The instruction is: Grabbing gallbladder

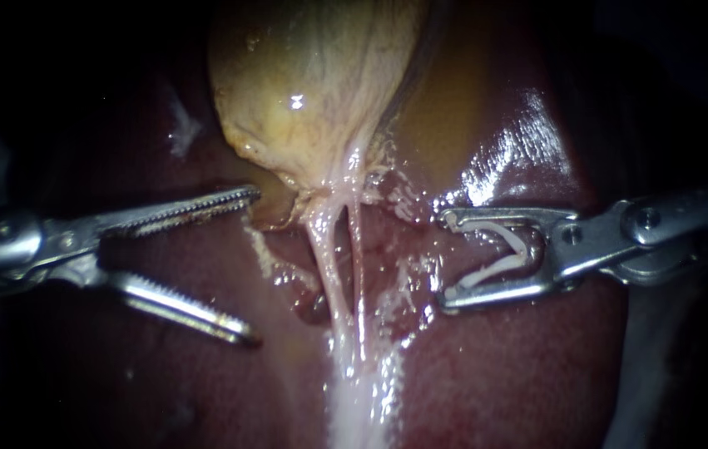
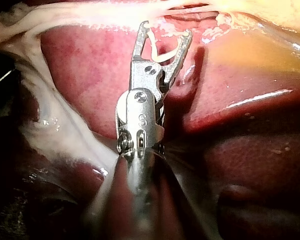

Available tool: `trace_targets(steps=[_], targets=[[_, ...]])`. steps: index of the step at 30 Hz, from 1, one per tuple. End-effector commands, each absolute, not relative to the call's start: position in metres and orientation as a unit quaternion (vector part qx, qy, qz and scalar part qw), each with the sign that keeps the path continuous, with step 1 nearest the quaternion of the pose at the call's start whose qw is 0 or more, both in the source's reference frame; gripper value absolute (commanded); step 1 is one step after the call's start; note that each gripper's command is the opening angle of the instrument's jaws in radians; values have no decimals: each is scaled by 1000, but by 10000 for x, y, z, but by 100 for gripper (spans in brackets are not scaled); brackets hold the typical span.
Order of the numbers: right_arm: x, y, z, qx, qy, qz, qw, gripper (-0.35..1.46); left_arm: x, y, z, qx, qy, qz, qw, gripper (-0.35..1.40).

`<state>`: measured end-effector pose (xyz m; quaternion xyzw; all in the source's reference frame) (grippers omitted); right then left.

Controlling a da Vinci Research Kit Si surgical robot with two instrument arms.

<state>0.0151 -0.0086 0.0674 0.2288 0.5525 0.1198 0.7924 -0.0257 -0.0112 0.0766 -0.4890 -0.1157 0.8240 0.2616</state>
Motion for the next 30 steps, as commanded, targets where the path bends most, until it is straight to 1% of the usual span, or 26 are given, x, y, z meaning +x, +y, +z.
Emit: trace_targets(steps=[1, 3, 7, 9, 13, 17, 22, 28, 30], targets=[[151, -87, 674, 229, 552, 120, 792, 50, -257, -111, 764, -489, -116, 824, 262, 98], [151, -87, 674, 229, 552, 120, 792, 50, -257, -110, 764, -489, -116, 824, 262, 91], [151, -87, 674, 230, 552, 122, 792, 50, -263, -104, 766, -488, -119, 822, 268, 69], [151, -87, 674, 230, 552, 122, 792, 50, -268, -101, 771, -487, -120, 821, 271, 66], [151, -87, 674, 230, 552, 122, 792, 50, -276, -93, 782, -487, -119, 822, 271, 66], [151, -87, 674, 230, 552, 122, 792, 50, -280, -88, 790, -485, -126, 818, 281, 53], [151, -87, 674, 230, 552, 122, 792, 50, -281, -83, 797, -484, -122, 819, 283, 48], [152, -87, 674, 230, 552, 122, 792, 50, -281, -78, 804, -482, -122, 817, 293, 24], [152, -87, 674, 230, 552, 122, 792, 50, -280, -76, 806, -481, -122, 816, 296, 21]])
